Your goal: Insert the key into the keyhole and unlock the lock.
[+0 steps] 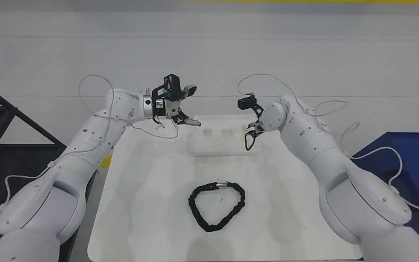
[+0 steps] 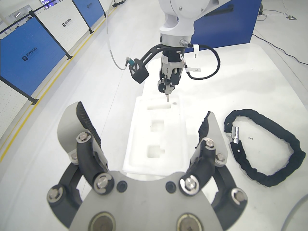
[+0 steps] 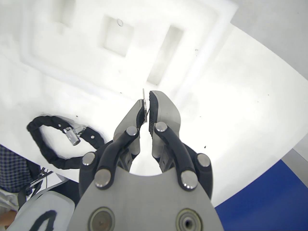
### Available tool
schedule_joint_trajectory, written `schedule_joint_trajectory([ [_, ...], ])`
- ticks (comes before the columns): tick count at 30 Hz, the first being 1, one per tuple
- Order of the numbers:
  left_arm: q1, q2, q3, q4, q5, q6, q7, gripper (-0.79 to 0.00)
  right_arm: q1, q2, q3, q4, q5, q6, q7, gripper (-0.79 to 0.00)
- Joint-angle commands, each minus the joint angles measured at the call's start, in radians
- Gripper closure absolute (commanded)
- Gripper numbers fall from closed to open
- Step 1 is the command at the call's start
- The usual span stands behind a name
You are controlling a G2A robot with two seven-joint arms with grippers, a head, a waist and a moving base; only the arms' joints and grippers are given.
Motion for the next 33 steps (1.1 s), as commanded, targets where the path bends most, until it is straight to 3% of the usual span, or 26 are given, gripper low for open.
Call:
schedule_joint_trajectory([
  [1,0.0,0.0,0.0,0.0,0.0,0.0,0.0,-0.785,-0.001,0.012,0.028,-0.011,0.037,-0.029,0.005,0.0],
  [7,0.0,0.0,0.0,0.0,0.0,0.0,0.0,-0.785,-0.011,0.062,0.109,-0.089,0.129,-0.16,0.065,0.0],
  [13,0.0,0.0,0.0,0.0,0.0,0.0,0.0,-0.785,-0.041,0.133,0.21,-0.223,0.177,-0.201,0.113,0.0],
  [15,0.0,0.0,0.0,0.0,0.0,0.0,0.0,-0.785,-0.089,0.159,0.26,-0.296,0.236,-0.264,0.122,0.0],
  [21,0.0,0.0,0.0,0.0,0.0,0.0,0.0,-0.785,-0.239,0.239,0.417,-0.495,0.346,-0.306,0.149,0.0],
  [33,0.0,0.0,0.0,0.0,0.0,0.0,0.0,-0.785,-0.467,0.364,0.713,-0.933,0.383,-0.197,0.332,0.0],
])
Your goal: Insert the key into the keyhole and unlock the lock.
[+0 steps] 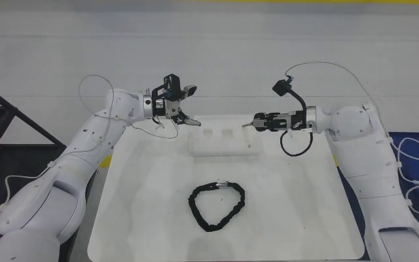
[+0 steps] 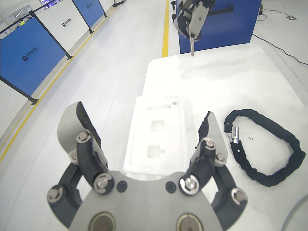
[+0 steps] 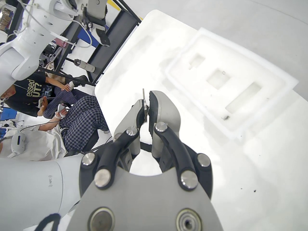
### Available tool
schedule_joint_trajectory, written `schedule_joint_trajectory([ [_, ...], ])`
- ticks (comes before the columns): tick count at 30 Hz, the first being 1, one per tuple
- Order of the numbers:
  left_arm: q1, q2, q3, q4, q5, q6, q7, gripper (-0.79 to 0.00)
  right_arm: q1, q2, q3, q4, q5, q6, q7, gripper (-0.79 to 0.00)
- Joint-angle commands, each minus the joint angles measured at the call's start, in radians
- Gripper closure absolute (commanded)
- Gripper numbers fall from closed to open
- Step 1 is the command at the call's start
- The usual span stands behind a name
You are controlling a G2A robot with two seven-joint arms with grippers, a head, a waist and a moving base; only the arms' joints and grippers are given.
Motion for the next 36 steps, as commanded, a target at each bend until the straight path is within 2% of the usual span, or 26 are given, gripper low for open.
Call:
schedule_joint_trajectory([
  [1,0.0,0.0,0.0,0.0,0.0,0.0,0.0,-0.785,-0.027,0.012,0.041,-0.055,0.024,0.008,0.02,0.0],
  [7,0.0,0.0,0.0,0.0,0.0,0.0,0.0,-0.785,-0.084,0.044,0.138,-0.169,0.031,0.038,0.045,0.0],
  [13,0.0,0.0,0.0,0.0,0.0,0.0,0.0,-0.785,-0.123,0.064,0.2,-0.213,0.041,0.045,0.015,0.0],
  [21,0.0,0.0,0.0,0.0,0.0,0.0,0.0,-0.785,-0.123,0.064,0.2,-0.213,0.041,0.045,0.015,0.0],
  [24,0.035,0.001,0.0,-0.039,0.0,0.031,-0.046,-0.785,-0.123,0.064,0.2,-0.213,0.041,0.045,0.015,0.0],
  [27,0.083,0.006,-0.007,-0.068,-0.028,0.024,-0.094,-0.785,-0.123,0.064,0.2,-0.213,0.041,0.045,0.015,0.0],
  [32,0.185,0.02,-0.021,-0.156,-0.067,0.036,-0.17,-0.785,-0.123,0.064,0.2,-0.213,0.041,0.045,0.015,0.0],
  [36,0.271,0.035,-0.031,-0.276,-0.097,0.026,-0.232,-0.785,-0.123,0.064,0.2,-0.213,0.041,0.045,0.015,0.0],
])
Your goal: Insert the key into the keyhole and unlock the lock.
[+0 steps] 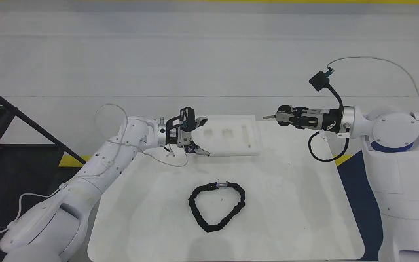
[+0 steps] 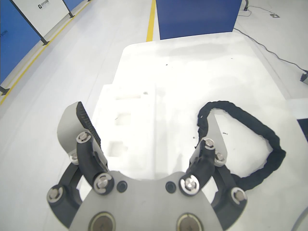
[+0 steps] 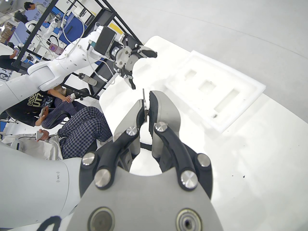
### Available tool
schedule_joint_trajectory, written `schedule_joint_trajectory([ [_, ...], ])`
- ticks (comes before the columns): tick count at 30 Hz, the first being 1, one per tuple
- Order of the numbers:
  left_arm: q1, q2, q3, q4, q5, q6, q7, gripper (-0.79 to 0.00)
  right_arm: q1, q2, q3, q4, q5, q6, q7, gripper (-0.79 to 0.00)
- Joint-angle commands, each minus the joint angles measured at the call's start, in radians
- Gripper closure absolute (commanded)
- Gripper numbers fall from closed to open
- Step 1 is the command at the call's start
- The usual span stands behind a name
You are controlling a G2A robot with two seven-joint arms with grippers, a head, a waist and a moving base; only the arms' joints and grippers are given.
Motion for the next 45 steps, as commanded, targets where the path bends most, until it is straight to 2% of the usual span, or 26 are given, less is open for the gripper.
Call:
schedule_joint_trajectory([
  [1,0.045,0.008,-0.001,-0.074,0.004,-0.008,-0.031,-0.785,0.0,0.0,0.0,0.0,0.0,0.0,0.0,0.0],
  [6,0.135,0.028,-0.007,-0.186,0.027,-0.024,-0.095,-0.785,0.0,0.0,0.0,0.0,0.0,0.0,0.0,0.0],
  [10,0.182,0.037,0.004,-0.221,0.061,-0.028,-0.116,-0.785,0.0,0.0,0.0,0.0,0.0,0.0,0.0,0.0],
  [16,0.193,0.037,0.023,-0.18,0.13,-0.022,-0.113,-0.785,0.0,0.0,0.0,0.0,0.0,0.0,0.0,0.0],
  [25,0.169,-0.001,0.062,-0.094,0.159,0.016,-0.102,-0.785,0.0,0.0,0.0,0.0,0.0,0.0,0.0,0.0],
  [40,0.169,-0.001,0.062,-0.094,0.159,0.016,-0.102,-0.785,0.0,0.0,0.0,0.0,0.0,0.0,0.0,0.0],
  [45,0.217,-0.001,0.057,-0.126,0.175,0.097,-0.086,-0.785,0.0,0.0,0.0,0.0,0.0,0.0,0.0,0.0],
])
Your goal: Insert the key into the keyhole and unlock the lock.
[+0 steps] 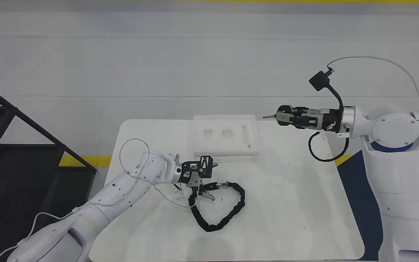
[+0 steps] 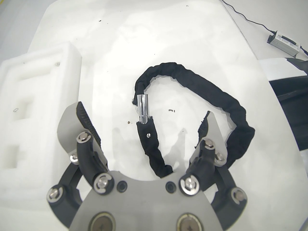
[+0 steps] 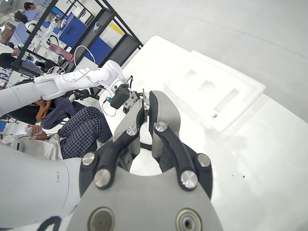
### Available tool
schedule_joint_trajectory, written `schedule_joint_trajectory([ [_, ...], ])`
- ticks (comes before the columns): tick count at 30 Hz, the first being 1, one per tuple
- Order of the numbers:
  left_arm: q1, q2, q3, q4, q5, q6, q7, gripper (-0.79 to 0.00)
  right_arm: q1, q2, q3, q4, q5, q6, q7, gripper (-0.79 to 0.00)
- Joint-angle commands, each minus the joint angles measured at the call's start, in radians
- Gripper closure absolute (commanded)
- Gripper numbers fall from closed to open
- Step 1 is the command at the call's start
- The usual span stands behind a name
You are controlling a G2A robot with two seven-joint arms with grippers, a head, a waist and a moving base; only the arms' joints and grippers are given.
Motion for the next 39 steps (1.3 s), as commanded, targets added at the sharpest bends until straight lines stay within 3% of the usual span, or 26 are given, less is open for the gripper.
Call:
schedule_joint_trajectory([
  [1,0.019,0.001,0.004,-0.006,0.043,0.05,0.005,-0.785,0.0,0.0,0.0,0.0,0.0,0.0,0.0,0.0],
  [9,0.06,-0.023,0.021,0.037,0.042,0.15,0.032,-0.785,0.0,0.0,0.0,0.0,0.0,0.0,0.0,0.0],
  [22,0.039,-0.079,0.054,0.125,0.022,0.175,0.0,-0.785,0.0,0.0,0.0,0.0,0.0,0.0,0.0,0.0],
  [27,0.034,-0.094,0.061,0.147,0.033,0.183,0.007,-0.653,0.0,0.0,0.0,0.0,0.0,0.0,0.0,0.0],
  [39,0.037,-0.109,0.055,0.179,0.067,0.197,0.017,-0.536,0.0,0.0,0.0,0.0,0.0,0.0,0.0,0.0],
])
